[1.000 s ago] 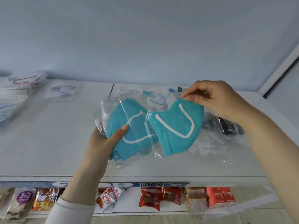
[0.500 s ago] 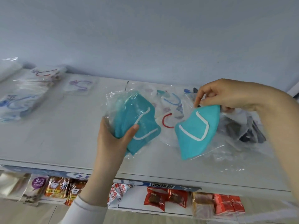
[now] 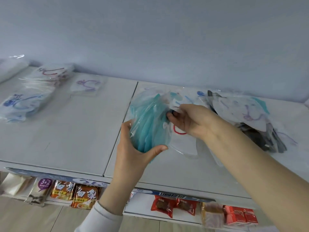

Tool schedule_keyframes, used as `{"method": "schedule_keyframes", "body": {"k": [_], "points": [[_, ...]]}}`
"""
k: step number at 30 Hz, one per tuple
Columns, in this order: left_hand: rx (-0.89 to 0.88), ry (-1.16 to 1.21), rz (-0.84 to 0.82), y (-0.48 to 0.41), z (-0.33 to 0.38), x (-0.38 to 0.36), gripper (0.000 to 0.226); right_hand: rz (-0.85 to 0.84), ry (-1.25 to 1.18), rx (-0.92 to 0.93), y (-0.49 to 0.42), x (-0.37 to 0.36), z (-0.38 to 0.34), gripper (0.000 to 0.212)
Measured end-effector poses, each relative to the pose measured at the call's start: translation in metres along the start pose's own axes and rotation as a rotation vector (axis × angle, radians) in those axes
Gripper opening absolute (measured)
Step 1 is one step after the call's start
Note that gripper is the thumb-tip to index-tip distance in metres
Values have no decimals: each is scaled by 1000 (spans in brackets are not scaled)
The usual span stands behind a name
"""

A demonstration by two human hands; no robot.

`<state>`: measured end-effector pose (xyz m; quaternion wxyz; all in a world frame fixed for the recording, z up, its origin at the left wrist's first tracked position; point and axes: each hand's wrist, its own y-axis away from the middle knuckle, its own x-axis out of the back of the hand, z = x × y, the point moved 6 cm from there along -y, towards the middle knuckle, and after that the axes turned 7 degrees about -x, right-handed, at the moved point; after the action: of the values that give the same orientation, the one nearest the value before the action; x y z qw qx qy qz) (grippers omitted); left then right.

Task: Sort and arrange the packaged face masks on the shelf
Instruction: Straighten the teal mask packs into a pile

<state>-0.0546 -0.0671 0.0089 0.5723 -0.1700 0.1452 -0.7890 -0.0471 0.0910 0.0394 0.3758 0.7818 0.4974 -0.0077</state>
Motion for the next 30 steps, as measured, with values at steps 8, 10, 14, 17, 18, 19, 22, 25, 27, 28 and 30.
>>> {"method": "schedule_keyframes", "body": {"k": [8,10,14,17,18,19,22,25,27,28,30], "points": [[133,269,-17,-18,-34,50,67,8,570,445,2,-6,14,56],[122,203,-96,-22,-36,57,69,-179,667,516,1,-20,38,56],[48,66,-78,-22,-39,66,65,-205,539,663,-4,-32,58,33],[19,79,-9,-13,-34,67,84,-233,447,620,-13,-38,76,28],[21,89,0,-10,-33,65,92,-235,431,613,-15,-40,80,30],[30,103,12,-9,-32,65,98,-229,427,623,-14,-41,82,33],[51,146,84,-8,-33,71,102,-237,422,682,-12,-48,83,36],[74,114,100,-7,-37,76,92,-246,446,684,-14,-52,91,43],[84,88,68,-7,-35,76,83,-276,431,641,-17,-54,95,49],[80,89,51,-9,-34,77,77,-302,429,630,-18,-55,95,52],[80,83,42,-12,-34,81,63,-330,458,638,-19,-59,93,53]]}}
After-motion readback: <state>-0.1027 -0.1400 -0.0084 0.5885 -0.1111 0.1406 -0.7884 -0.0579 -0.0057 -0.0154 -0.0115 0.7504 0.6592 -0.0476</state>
